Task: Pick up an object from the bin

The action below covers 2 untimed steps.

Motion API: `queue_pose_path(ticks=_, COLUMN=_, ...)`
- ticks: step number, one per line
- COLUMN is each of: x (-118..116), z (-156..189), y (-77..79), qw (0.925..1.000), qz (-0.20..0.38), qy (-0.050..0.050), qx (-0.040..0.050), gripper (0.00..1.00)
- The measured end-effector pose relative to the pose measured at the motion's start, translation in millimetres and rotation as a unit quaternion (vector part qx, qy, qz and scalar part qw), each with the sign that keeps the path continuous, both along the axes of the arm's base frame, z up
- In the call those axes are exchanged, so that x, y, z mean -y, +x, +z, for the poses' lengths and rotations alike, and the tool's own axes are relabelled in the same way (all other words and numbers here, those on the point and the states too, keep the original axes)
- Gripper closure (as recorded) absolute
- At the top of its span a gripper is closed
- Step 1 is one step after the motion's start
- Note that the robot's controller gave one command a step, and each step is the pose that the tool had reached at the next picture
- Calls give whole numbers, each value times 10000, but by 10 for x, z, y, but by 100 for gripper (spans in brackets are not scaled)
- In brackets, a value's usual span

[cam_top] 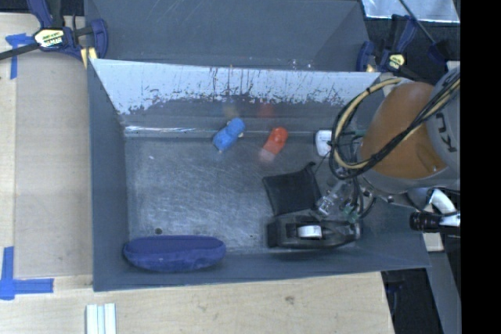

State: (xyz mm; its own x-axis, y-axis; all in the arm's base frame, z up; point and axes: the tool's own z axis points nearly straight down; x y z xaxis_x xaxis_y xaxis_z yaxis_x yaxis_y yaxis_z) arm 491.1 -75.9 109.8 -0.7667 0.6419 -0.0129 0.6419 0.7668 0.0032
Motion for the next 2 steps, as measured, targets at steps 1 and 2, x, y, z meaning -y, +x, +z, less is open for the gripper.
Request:
queue_pose_path(ticks=1, x=-77, z=-317, y=0, qw=9825, qz=-1860, qy=-18, qx=122, gripper=0)
queue_pose_path(ticks=2, x=-164, z=-380, y=-57, qw=9836, qz=-1804, qy=37, qx=-1, gripper=100)
